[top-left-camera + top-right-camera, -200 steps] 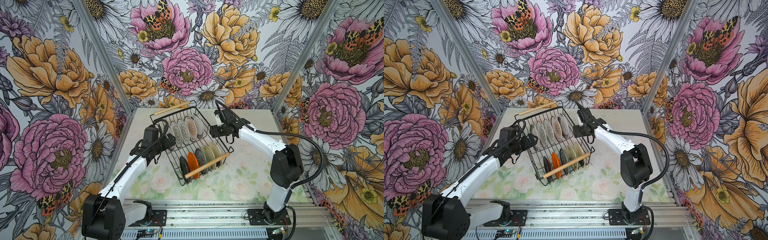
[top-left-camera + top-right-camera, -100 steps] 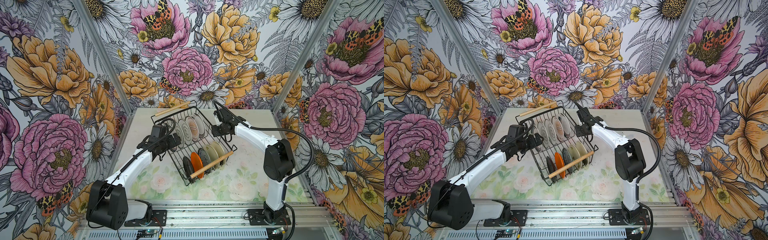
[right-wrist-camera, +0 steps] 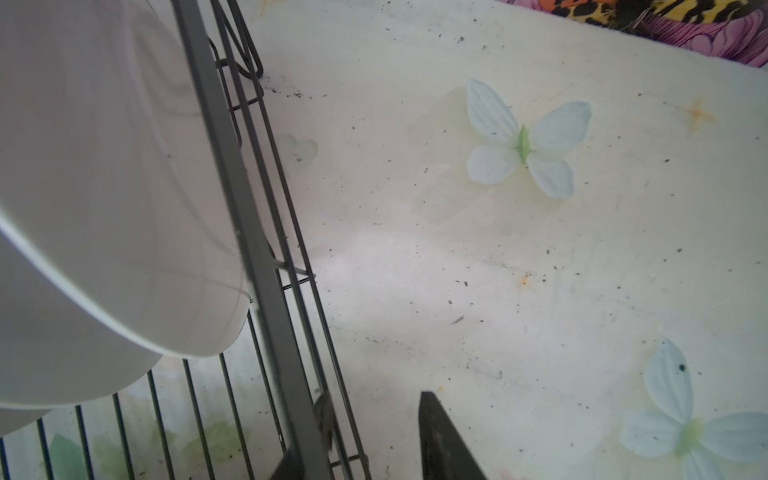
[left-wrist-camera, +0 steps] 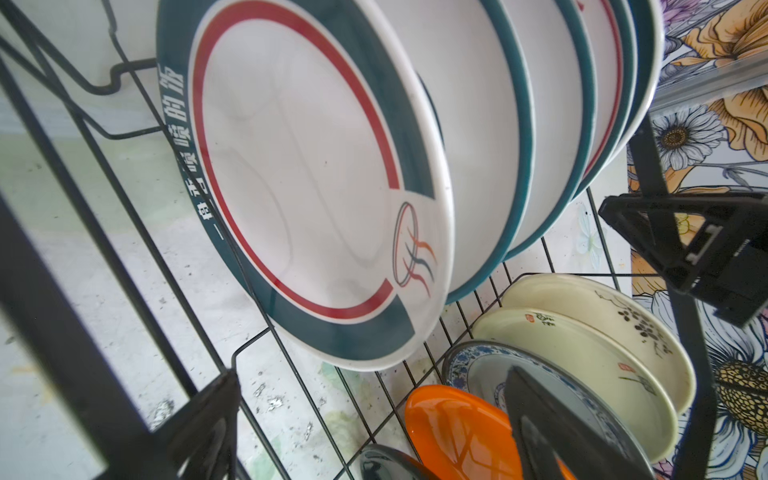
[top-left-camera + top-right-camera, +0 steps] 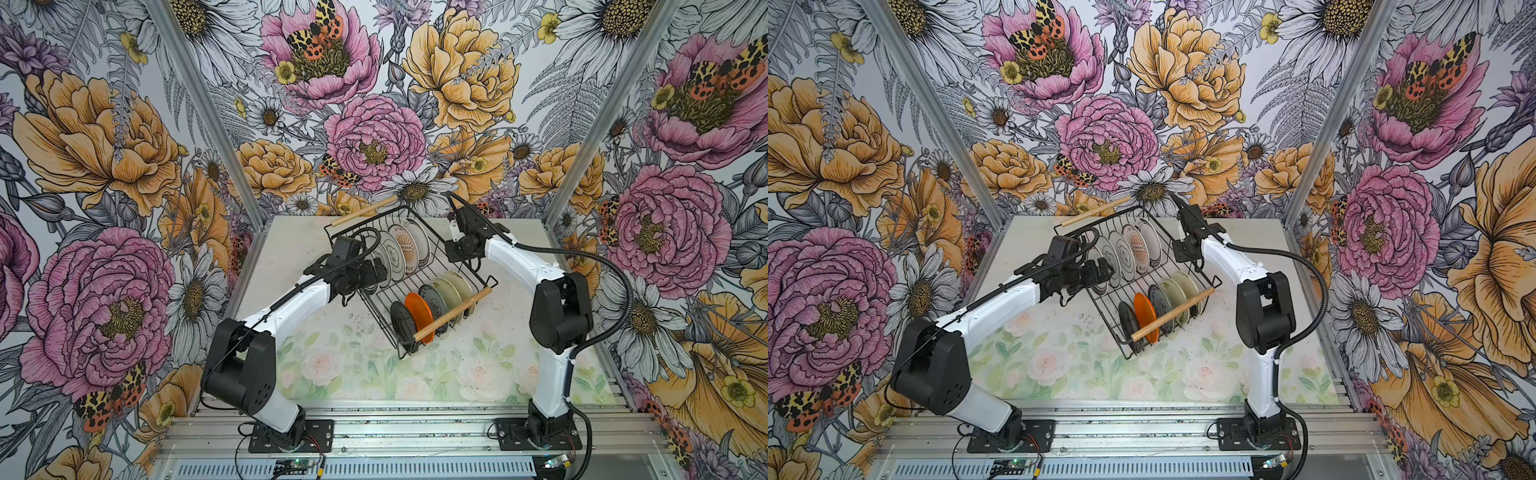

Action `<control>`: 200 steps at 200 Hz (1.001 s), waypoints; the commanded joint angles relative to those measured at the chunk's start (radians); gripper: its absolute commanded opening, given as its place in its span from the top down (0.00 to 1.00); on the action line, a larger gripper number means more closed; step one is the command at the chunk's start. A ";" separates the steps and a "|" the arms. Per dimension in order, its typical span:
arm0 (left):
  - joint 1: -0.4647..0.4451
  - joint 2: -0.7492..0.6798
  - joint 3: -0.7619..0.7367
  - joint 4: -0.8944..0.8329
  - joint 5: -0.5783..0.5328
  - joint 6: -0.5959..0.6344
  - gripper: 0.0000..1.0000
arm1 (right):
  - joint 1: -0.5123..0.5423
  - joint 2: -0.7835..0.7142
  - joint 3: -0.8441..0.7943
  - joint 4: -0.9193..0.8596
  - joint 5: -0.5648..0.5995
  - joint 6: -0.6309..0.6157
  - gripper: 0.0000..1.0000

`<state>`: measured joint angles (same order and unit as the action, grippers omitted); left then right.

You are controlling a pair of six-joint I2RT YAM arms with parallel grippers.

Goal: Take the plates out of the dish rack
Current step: 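Raise both arms and move both grippers toward the dish rack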

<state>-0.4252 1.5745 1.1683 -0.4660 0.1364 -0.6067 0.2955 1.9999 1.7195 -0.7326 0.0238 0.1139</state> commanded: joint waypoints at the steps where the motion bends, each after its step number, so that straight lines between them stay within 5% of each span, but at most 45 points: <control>1: -0.033 0.061 0.069 0.041 0.043 0.033 0.01 | -0.060 0.013 0.040 -0.001 0.049 -0.081 0.64; 92: -0.166 0.313 0.334 0.063 0.156 0.067 0.01 | -0.256 0.012 0.057 -0.014 -0.120 -0.319 0.67; 139: -0.221 0.363 0.395 0.063 0.188 0.072 0.01 | -0.333 0.003 0.019 -0.022 -0.154 -0.469 0.68; 200: -0.277 0.398 0.431 0.063 0.221 0.070 0.04 | -0.424 0.031 0.083 -0.039 -0.214 -0.519 0.67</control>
<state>-0.6594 1.9446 1.5723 -0.4137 0.2863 -0.5690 -0.0994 2.0079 1.7508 -0.7586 -0.1566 -0.3645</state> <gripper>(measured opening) 0.962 0.335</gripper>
